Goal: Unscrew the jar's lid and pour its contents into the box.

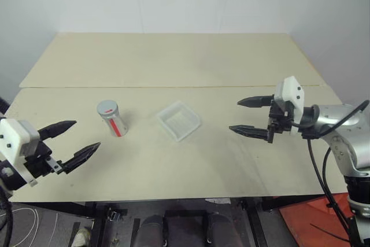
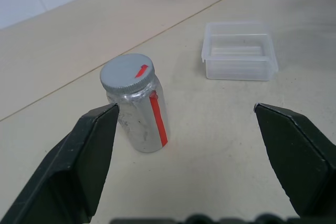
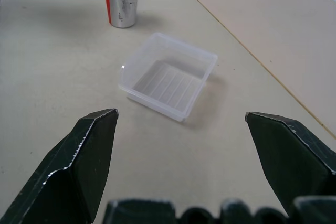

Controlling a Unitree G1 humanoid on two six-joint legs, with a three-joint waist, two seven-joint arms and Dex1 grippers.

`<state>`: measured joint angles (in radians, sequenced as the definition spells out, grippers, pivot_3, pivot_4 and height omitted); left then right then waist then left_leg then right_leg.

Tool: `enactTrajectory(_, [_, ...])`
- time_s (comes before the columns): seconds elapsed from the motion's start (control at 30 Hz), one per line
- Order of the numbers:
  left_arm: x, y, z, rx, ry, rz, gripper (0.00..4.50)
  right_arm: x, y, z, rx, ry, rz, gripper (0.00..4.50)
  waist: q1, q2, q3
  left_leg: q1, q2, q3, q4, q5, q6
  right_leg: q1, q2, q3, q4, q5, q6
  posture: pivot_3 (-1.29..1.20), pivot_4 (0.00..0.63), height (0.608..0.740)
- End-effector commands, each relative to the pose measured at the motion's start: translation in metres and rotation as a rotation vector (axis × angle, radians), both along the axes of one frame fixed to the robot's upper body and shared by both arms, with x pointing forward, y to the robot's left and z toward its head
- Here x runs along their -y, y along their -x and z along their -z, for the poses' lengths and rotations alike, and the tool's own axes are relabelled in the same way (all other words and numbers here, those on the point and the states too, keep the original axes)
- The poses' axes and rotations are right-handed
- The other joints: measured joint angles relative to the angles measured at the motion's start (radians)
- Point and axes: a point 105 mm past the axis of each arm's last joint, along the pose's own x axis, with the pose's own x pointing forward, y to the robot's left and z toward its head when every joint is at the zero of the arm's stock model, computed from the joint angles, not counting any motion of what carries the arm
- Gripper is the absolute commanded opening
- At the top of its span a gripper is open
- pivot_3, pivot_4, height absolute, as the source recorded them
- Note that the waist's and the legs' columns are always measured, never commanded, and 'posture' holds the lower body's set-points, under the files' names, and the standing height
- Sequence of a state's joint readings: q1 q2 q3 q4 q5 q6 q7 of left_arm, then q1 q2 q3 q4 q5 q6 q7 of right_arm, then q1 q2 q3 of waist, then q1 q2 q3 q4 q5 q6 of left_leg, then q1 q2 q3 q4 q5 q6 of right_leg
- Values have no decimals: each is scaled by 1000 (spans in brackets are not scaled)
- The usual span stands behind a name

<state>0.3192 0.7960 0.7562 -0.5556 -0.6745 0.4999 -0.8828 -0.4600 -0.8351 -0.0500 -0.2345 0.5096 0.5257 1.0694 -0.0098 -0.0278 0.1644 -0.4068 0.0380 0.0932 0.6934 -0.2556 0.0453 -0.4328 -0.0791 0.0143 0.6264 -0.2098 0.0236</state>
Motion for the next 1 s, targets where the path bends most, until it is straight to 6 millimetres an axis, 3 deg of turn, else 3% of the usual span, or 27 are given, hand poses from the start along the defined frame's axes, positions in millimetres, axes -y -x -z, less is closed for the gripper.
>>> enactTrajectory(0.03, [4, 2, -10, 48, -10, 9, 4466, -5, 4, -13, 69, 0, -29, 4500, 0, 0, 0, 0, 0, 0, 0, 0, 0, 0, 0, 0, 0, 0, 0, 0, 150, 740])
enactTrajectory(0.23, [5, 1, -8, 60, 42, -61, 4466, -6, 8, -18, 76, -16, -29, 4500, -2, 0, 0, 0, 0, 0, 0, 0, 0, 0, 0, 0, 0, 0, 0, 0, 150, 740])
enactTrajectory(0.37, [14, 2, 5, 54, 45, -103, 4466, -6, 9, -21, 99, -11, -40, 4500, -2, 0, 0, 0, 0, 0, 0, 0, 0, 0, 0, 0, 0, 0, 0, 0, 150, 740])
enactTrajectory(0.7, [33, -29, 30, 166, 194, -395, 4466, -14, 9, -26, 116, -14, -98, 4500, 5, 0, 0, 3, -1, -3, 1, 0, 0, 6, 0, 0, -1, 0, 0, 0, 150, 740])
enactTrajectory(1.0, [49, -47, 51, 271, 131, -615, 4466, -13, 13, -33, 119, -2, -116, 4500, 12, 0, 0, 3, -1, -3, 1, 0, 1, 6, 0, 0, -1, 1, 0, 0, 150, 740])
